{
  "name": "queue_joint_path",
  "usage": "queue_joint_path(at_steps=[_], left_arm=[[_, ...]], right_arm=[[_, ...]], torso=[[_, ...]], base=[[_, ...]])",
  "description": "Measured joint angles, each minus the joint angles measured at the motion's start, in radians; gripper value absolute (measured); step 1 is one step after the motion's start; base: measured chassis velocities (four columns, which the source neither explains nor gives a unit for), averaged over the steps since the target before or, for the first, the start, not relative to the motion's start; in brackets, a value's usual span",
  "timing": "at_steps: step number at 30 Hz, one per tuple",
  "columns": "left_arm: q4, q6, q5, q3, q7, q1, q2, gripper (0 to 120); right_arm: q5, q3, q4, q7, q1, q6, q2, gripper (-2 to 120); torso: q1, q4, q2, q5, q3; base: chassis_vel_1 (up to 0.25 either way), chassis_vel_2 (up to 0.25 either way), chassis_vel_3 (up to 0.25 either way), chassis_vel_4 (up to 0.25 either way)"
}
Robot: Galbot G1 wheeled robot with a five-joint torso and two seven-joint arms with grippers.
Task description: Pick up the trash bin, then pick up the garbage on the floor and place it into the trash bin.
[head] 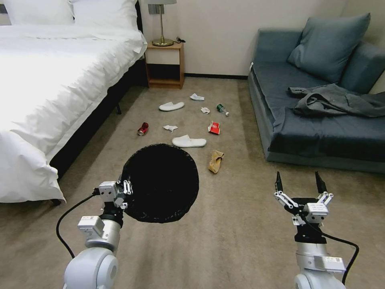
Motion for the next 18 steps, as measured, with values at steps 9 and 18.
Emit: queue_joint_path(at_steps=[9, 18], left_arm=[[0.013, -0.002, 0.009, 0.005, 0.000, -0.001, -0.004, 3], [0.017, -0.004, 0.012, 0.007, 0.001, -0.001, -0.003, 3]], right_arm=[[0.001, 0.005, -0.017, -0.021, 0.006, 0.012, 0.000, 100], [0.001, 0.005, -0.021, -0.030, 0.002, 0.019, 0.003, 100]], torso=[[0.000, 0.0000, 0.000, 0.0000, 0.000], [0.000, -0.0001, 0.000, 0.0001, 0.000]], base=[[-0.032, 0.027, 0.028, -0.025], [-0.195, 0.190, 0.201, -0.192]])
